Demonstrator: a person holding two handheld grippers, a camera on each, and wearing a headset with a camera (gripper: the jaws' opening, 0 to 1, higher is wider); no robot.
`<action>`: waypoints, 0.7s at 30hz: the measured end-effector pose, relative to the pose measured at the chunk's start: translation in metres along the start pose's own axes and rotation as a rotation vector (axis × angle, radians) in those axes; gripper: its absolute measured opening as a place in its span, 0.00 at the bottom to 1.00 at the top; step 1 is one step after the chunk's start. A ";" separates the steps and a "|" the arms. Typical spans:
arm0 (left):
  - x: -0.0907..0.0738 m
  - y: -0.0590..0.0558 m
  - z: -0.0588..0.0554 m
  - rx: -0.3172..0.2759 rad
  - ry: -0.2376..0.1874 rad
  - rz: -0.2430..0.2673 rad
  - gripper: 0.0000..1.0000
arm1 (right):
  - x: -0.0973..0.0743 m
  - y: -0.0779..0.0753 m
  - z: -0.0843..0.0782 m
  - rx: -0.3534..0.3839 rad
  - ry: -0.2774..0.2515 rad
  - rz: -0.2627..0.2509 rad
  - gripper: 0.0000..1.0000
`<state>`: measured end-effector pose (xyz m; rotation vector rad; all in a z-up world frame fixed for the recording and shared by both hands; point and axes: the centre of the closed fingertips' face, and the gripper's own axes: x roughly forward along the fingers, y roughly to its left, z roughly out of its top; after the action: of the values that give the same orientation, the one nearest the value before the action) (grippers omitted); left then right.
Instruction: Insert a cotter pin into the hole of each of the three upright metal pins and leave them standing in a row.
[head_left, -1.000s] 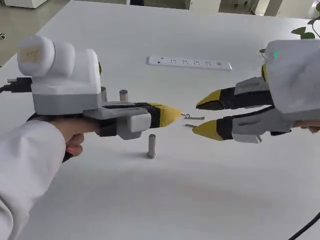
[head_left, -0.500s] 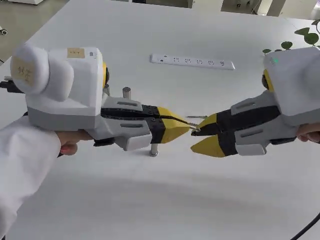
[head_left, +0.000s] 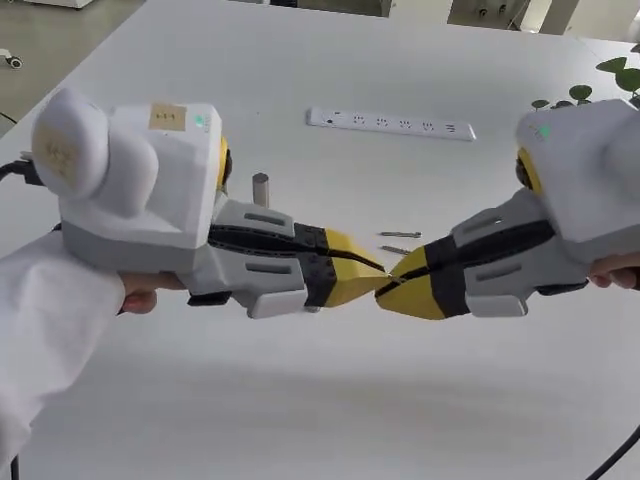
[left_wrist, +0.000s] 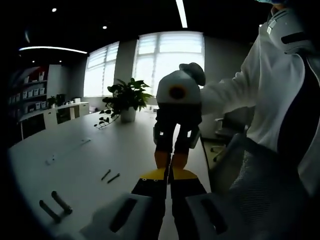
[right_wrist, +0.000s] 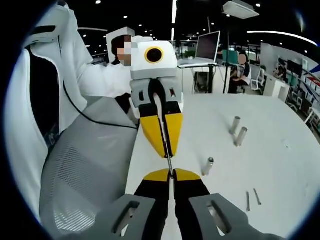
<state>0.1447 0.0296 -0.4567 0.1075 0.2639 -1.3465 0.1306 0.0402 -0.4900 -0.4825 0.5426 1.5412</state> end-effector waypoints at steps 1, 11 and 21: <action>0.000 -0.001 -0.002 0.002 0.007 -0.003 0.00 | 0.000 0.001 -0.001 -0.002 0.003 0.006 0.00; 0.002 -0.007 -0.015 0.064 0.055 -0.026 0.00 | 0.001 0.008 -0.005 0.016 0.010 0.031 0.00; -0.002 0.031 -0.034 0.029 0.073 0.152 0.35 | 0.002 -0.021 -0.023 0.031 0.075 -0.066 0.00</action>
<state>0.1700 0.0463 -0.4910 0.1979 0.2920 -1.1969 0.1508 0.0280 -0.5107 -0.5310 0.6019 1.4547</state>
